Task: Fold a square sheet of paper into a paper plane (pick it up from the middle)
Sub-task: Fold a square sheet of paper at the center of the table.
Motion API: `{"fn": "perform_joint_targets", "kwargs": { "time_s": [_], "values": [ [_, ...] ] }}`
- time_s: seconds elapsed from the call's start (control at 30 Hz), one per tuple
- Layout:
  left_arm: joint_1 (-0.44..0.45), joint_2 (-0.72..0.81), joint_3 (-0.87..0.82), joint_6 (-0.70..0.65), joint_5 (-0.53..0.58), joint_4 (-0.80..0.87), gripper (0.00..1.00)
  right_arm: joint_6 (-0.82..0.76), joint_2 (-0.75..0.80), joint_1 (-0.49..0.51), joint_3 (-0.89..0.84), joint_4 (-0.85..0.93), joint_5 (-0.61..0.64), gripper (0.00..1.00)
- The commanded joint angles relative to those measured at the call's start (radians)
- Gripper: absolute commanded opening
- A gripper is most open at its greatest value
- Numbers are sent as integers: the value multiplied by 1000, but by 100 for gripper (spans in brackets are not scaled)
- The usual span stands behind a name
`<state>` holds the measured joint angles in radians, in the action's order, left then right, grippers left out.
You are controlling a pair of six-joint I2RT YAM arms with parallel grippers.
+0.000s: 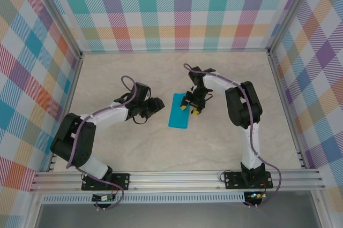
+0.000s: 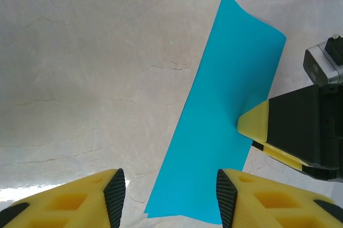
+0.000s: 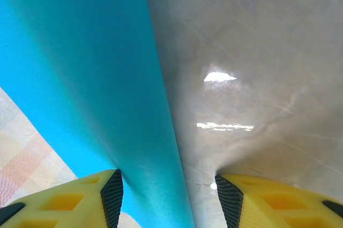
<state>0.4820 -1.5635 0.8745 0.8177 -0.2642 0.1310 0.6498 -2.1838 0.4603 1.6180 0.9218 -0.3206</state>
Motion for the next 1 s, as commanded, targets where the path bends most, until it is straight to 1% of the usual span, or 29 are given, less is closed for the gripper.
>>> {"fn": "perform_joint_targets", "kwargs": {
  "time_s": [0.0,0.23,0.27,0.33,0.37,0.47,0.57,0.8,0.97],
  "values": [
    [6,-15,28,-17,-36,-26,49,-10,-96,-11,-37,78,203,55],
    [6,-23,47,-30,-39,-10,48,-50,-118,-8,1,109,202,58],
    [6,-24,46,-30,-39,-8,48,-53,-119,-8,3,113,199,58],
    [5,-25,44,-28,-43,-9,48,-62,-112,-9,-6,102,186,52],
    [5,-26,43,-28,-48,-13,48,-69,-108,-9,-5,99,181,51],
    [6,-23,44,-32,-53,-9,48,-92,-101,-9,4,98,160,51],
    [6,-20,46,-34,-54,-5,48,-84,-96,-9,6,99,170,54],
    [6,-21,50,-35,-55,-1,48,-46,-122,-9,-2,97,200,54],
    [6,-26,54,-33,-58,0,48,-20,-120,-9,-23,75,188,55]
  ]
}}
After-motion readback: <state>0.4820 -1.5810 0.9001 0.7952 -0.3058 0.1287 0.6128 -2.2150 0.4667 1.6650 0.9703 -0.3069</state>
